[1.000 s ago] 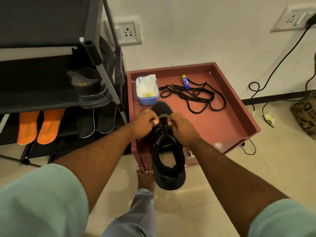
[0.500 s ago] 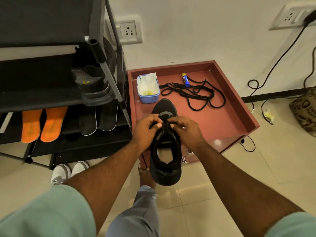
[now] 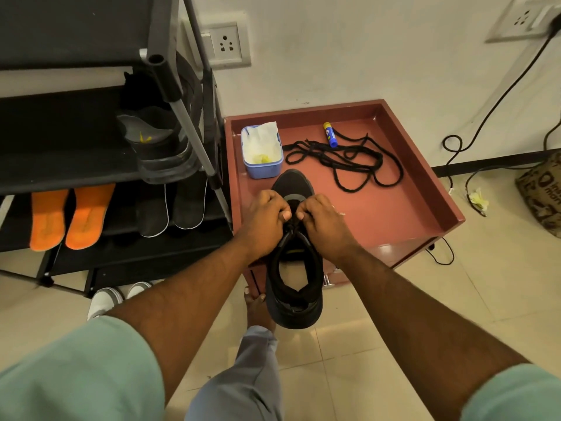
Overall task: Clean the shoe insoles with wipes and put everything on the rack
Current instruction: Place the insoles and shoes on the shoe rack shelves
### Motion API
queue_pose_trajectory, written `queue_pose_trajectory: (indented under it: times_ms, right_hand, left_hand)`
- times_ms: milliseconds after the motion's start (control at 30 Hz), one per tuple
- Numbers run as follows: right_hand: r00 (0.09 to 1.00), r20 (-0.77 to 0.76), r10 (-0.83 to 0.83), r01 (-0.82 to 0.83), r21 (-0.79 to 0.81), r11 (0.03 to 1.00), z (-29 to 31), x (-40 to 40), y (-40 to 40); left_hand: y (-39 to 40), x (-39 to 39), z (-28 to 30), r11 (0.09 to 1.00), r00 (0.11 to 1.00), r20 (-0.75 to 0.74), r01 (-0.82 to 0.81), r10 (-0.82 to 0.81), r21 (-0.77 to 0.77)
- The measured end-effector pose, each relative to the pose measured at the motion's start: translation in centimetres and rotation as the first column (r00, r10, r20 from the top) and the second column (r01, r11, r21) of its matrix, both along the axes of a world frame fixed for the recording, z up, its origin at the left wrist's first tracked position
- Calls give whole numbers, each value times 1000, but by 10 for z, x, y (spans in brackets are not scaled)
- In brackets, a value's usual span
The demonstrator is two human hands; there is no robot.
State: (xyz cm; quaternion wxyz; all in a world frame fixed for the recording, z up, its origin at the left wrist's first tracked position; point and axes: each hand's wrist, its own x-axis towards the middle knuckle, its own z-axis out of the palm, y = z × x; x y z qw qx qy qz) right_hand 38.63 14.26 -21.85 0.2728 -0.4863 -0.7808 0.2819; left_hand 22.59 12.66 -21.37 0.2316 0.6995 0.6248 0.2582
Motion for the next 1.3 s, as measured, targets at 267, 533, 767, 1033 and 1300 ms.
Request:
queue_pose_trajectory:
  times_ms: [267,533,767,1033,1300]
  right_hand:
    - [985,-93,-148,137,-122,983,-7,-11,-1]
    - [953,-246,-179,154,-116,981,-3,-5,-12]
    - [971,-121,-204,201,-37,979,-3,-13,-11]
    - [954,-123,-275,257,-144,956,1,-14,-11]
    - [883,-442,-158,55,-237,970,2,4,-21]
  left_hand:
    - [0,-26,33,948,981,178,123,-72,-294]
    - [-22,-12,6,988,840,526,-73,135,-137]
    - [-13,-9,7,979,902,381,-179,204,-100]
    - [-6,-19,22,977,957,233,-135,171,-164]
    - [-33,-13,3,978,771,606,-110,197,-178]
